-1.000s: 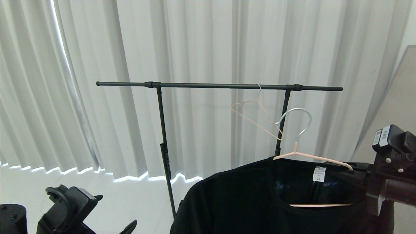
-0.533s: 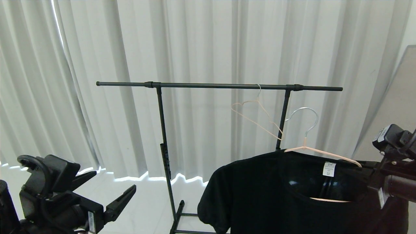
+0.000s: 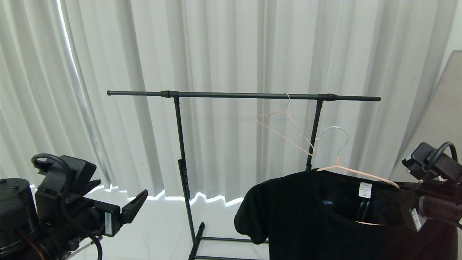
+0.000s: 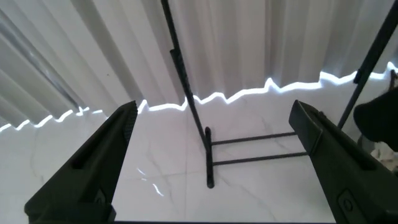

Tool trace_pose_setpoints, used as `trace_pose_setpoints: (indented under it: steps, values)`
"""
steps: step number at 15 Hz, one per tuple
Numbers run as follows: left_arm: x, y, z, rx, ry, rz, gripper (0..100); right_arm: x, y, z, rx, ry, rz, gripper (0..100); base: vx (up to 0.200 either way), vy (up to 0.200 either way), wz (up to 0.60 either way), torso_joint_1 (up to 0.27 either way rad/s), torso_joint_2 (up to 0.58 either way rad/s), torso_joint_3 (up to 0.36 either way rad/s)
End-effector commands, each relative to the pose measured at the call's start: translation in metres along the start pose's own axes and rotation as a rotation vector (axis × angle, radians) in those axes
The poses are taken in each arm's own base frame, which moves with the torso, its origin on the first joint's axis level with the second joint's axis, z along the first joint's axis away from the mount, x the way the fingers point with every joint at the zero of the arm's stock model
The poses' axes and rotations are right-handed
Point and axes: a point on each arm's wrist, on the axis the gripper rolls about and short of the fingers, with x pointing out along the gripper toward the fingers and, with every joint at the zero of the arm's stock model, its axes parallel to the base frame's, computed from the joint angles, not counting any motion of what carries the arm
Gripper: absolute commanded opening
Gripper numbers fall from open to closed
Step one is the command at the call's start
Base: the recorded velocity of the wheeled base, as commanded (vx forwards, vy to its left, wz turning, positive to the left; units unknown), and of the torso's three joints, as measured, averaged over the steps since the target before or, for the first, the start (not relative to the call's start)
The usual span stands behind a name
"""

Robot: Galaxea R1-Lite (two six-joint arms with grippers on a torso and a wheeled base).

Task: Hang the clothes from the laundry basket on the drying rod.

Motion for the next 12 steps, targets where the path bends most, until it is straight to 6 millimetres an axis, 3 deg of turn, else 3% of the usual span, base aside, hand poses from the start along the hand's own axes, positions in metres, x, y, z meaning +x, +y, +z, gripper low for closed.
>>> trace_pose_setpoints:
  steps: [1,5,10,12]
  values:
    - [0.011,-0.002,-0.003,0.019,0.051,0.001,100,0.002,0.000,-0.001,0.001,0.006,0.002,0,0.000,0.000,0.00,0.000,0.00,0.000]
    - [0.021,0.002,-0.014,0.040,0.138,0.095,100,0.000,-0.005,-0.004,0.016,0.018,-0.024,0,0.000,0.000,0.00,0.000,0.00,0.000]
    - [0.002,0.004,-0.018,0.131,0.100,0.100,100,0.001,-0.009,-0.006,0.023,0.064,-0.123,0,0.000,0.000,0.00,0.000,0.00,0.000]
    - [0.003,0.004,-0.016,0.144,0.094,0.101,100,0.004,-0.009,-0.008,0.026,0.085,-0.137,0,0.000,0.000,0.00,0.000,0.00,0.000]
